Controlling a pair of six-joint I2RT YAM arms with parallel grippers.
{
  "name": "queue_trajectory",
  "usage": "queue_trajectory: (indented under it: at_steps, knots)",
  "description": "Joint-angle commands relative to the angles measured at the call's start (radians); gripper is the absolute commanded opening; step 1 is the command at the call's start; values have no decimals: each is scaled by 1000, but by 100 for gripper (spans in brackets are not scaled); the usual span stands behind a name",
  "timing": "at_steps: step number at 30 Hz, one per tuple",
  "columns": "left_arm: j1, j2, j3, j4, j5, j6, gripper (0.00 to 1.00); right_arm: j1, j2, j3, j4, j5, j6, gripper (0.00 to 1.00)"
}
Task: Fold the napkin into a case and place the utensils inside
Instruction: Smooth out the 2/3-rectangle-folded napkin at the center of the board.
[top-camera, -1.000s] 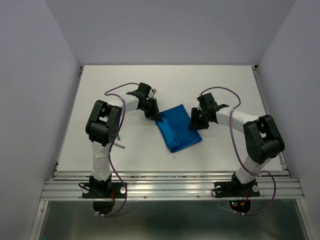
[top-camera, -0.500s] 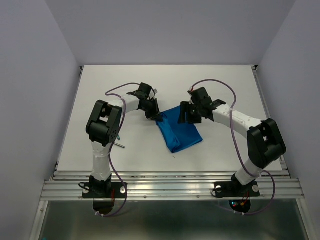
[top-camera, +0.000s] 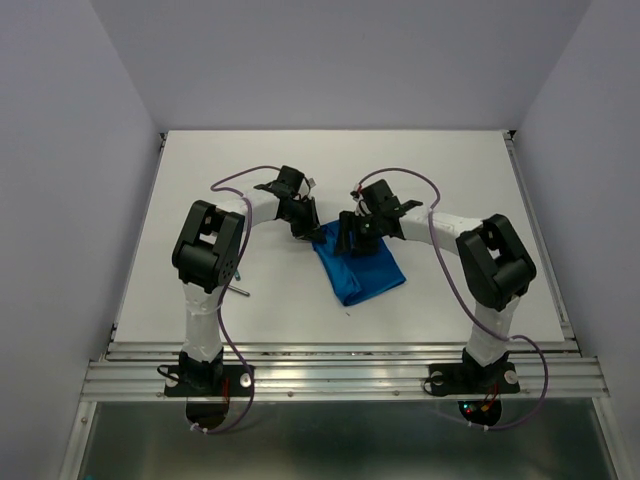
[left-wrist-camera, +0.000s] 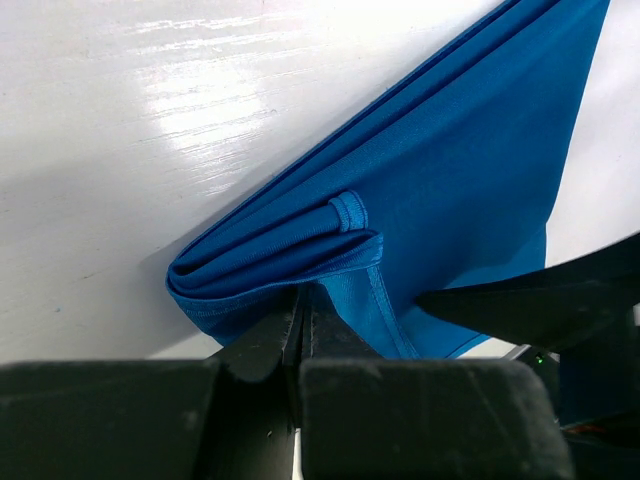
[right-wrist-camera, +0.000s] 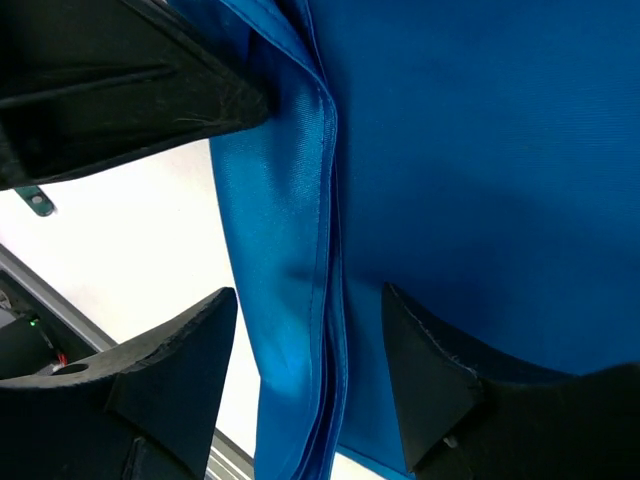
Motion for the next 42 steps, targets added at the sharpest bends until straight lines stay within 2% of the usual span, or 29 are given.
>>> queue_trajectory:
  at_steps: [1,9,15,16,18,19,21,22,25,30,36,42]
  knots:
    - [-9,13,25,-34,-23,14,6,23,32,40,63,-71,17,64]
    - [-9,13,29,-39,-26,17,6,34,79,26,92,-97,32,62]
    - [-9,13,27,-37,-28,17,6,43,81,10,132,-87,77,49]
    - [-9,13,26,-37,-28,15,6,43,80,9,135,-65,84,40]
    - [-9,10,24,-39,-29,17,6,43,73,-2,144,-49,106,32]
    - [-9,9,24,-39,-29,17,6,43,72,-5,152,-31,121,23]
    - [-7,4,22,-40,-31,17,6,43,67,-13,158,-17,133,17]
    - [-9,0,21,-40,-31,18,6,43,64,-16,166,-3,138,9]
    - [-9,-10,22,-46,-34,20,6,43,60,-23,172,9,150,1]
    - [-7,-49,38,-71,-34,29,6,43,56,-37,172,23,143,1]
    - [-7,-86,127,-102,-20,35,6,43,64,-57,173,14,129,1]
    - [-7,-39,211,-106,7,26,6,43,63,-62,179,5,123,1]
